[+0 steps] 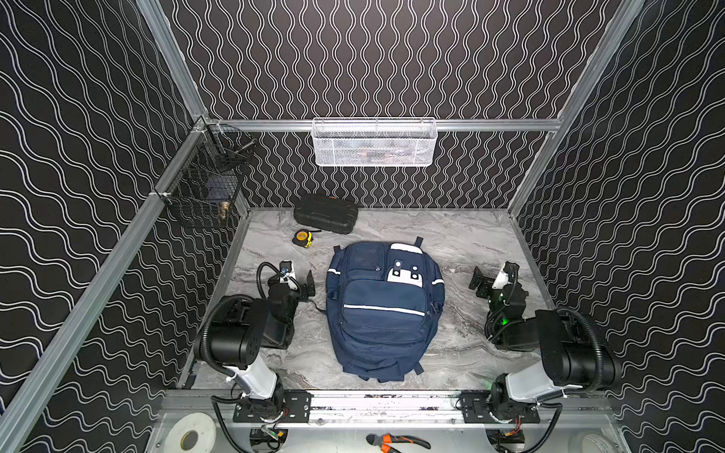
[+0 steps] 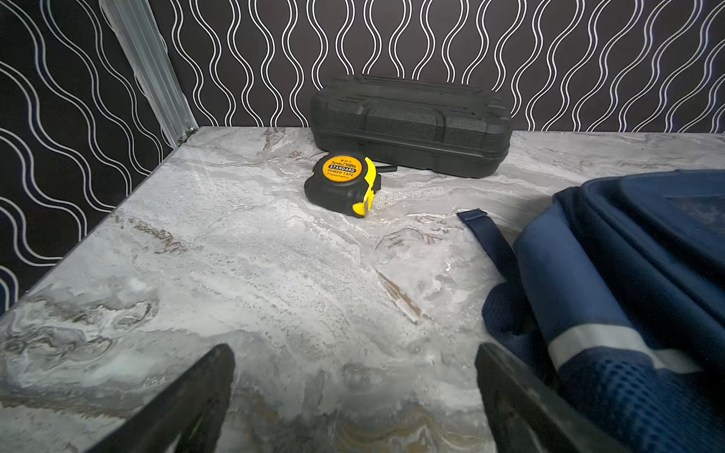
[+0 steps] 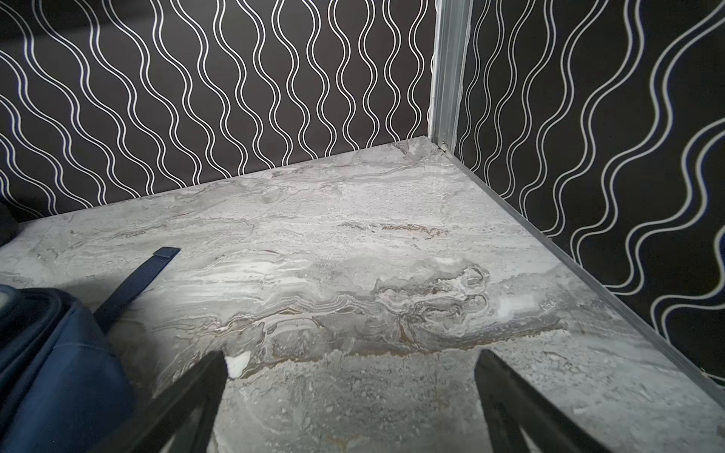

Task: Pack books, pencil case, and school supplies into a backpack
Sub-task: Reset both arms

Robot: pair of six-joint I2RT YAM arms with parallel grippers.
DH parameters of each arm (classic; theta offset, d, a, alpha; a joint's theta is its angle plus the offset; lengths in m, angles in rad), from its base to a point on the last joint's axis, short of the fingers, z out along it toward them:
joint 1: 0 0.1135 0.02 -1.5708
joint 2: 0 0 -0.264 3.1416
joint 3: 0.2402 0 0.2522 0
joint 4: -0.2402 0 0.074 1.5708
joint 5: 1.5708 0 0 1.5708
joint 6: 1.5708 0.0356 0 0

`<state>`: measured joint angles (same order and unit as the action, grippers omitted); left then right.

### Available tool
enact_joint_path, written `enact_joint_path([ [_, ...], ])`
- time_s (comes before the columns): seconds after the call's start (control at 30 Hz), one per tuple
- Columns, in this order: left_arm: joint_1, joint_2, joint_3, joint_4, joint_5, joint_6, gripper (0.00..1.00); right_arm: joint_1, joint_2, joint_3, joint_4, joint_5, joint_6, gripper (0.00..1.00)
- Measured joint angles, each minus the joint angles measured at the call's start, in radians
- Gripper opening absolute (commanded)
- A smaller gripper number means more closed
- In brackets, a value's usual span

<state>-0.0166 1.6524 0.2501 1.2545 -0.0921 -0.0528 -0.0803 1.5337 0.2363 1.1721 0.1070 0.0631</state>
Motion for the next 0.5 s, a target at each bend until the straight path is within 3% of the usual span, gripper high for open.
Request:
enact_joint_path([
  [0.5,-0.003,0.000,-0.001,0.000,-0.019,0.000,0.99,0.023,0.006,0.020,-0.006,0.019,-0.012,1.00],
])
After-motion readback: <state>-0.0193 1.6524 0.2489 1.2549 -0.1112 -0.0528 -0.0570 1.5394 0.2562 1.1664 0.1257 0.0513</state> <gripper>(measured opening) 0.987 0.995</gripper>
